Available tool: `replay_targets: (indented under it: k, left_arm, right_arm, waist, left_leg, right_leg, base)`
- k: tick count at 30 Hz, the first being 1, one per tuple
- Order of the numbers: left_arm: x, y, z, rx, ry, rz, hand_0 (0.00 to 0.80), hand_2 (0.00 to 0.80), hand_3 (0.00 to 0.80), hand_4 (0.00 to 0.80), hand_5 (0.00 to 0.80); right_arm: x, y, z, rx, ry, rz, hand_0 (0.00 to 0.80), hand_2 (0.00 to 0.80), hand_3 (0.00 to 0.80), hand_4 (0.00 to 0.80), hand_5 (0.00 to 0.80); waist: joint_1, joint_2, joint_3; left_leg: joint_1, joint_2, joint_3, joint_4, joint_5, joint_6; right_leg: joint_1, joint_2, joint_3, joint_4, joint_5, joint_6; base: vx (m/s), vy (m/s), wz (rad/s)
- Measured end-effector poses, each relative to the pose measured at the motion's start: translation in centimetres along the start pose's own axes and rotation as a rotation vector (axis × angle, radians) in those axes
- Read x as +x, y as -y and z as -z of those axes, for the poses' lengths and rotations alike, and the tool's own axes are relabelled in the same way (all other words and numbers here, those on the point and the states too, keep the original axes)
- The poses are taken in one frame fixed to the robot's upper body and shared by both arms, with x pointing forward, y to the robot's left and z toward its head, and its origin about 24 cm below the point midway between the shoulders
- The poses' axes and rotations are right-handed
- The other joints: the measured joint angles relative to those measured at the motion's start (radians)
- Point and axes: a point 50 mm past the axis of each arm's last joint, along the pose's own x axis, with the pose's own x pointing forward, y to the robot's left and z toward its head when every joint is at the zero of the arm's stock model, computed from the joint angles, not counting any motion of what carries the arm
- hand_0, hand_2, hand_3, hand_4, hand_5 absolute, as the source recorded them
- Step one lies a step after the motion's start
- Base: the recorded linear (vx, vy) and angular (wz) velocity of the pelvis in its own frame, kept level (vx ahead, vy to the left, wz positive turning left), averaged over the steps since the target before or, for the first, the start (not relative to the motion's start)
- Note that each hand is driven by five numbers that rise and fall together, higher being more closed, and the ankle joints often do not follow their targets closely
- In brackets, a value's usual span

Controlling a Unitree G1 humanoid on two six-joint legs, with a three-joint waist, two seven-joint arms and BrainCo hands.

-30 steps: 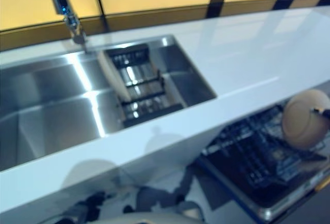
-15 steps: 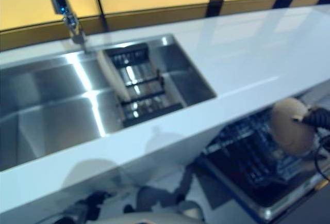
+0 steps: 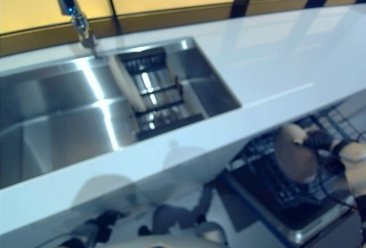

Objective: Take plates into dishwasher

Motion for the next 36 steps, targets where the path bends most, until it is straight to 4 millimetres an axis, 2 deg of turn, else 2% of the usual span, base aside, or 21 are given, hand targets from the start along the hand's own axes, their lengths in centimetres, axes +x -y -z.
replay_targets:
  k: [5,16,26,29,32,36]
  left_arm:
    - [0.0,-0.1,-0.7,-0.017,0.031,0.003,0.0,0.0,0.0,0.0,0.0]
    - [-0.1,-0.6,-0.9,-0.029,0.039,-0.011,0.0,0.0,0.0,0.0,0.0]
    - [-0.1,-0.7,-1.5,-0.025,0.054,-0.003,0.0,0.0,0.0,0.0,0.0]
    - [-0.1,-0.8,-1.5,-0.024,0.054,-0.003,0.0,0.0,0.0,0.0,0.0]
    - [-0.1,-0.8,-1.6,-0.023,0.057,-0.002,0.0,0.0,0.0,0.0,0.0]
    - [-0.1,-0.9,-1.7,-0.021,0.059,0.001,0.0,0.0,0.0,0.0,0.0]
  right_arm:
    - [0.8,-1.1,0.5,0.031,-0.016,-0.026,0.8,0.8,0.8,0.8,0.8]
    - [2.4,-2.3,1.1,0.051,-0.082,-0.056,0.8,0.8,0.8,0.8,0.8]
    - [3.5,-2.8,2.7,0.056,-0.199,-0.078,0.8,0.8,0.8,0.8,0.8]
    - [3.6,-2.8,3.4,0.068,-0.244,-0.084,0.8,0.8,0.8,0.8,0.8]
    - [3.6,-3.6,4.7,0.061,-0.322,-0.126,0.8,0.8,0.8,0.8,0.8]
    - [3.4,-4.2,6.3,0.078,-0.413,-0.144,0.8,0.8,0.8,0.8,0.8]
  waist:
    - [0.023,0.004,0.017]
    - [0.062,0.003,0.019]
    - [0.102,0.005,0.02]
    - [0.111,0.005,0.02]
    - [0.129,0.006,0.021]
    - [0.132,0.009,0.025]
  left_leg:
    - [0.004,0.001,-0.011,0.0,0.0,0.004]
    - [0.001,0.0,-0.026,0.001,0.008,0.001]
    - [0.001,-0.002,-0.047,0.001,0.014,0.001]
    - [-0.001,-0.002,-0.051,0.002,0.014,0.001]
    - [-0.001,-0.003,-0.056,0.004,0.014,0.001]
    - [-0.001,-0.004,-0.063,0.003,0.016,0.003]
  right_leg:
    - [0.01,0.001,-0.012,0.0,-0.001,-0.001]
    - [0.018,0.0,-0.028,0.0,-0.001,-0.001]
    - [0.03,0.0,-0.046,-0.001,-0.006,-0.003]
    - [0.031,0.0,-0.052,-0.001,-0.006,-0.003]
    - [0.033,0.0,-0.056,-0.001,-0.006,-0.003]
    - [0.038,-0.001,-0.06,-0.001,-0.008,-0.003]
  base:
    - [0.015,-0.023,0.06]
    - [0.01,-0.012,0.04]
    - [0.003,-0.012,0.06]
    - [0.001,-0.013,0.05]
    - [0.003,-0.011,0.04]
    - [0.002,-0.011,0.06]
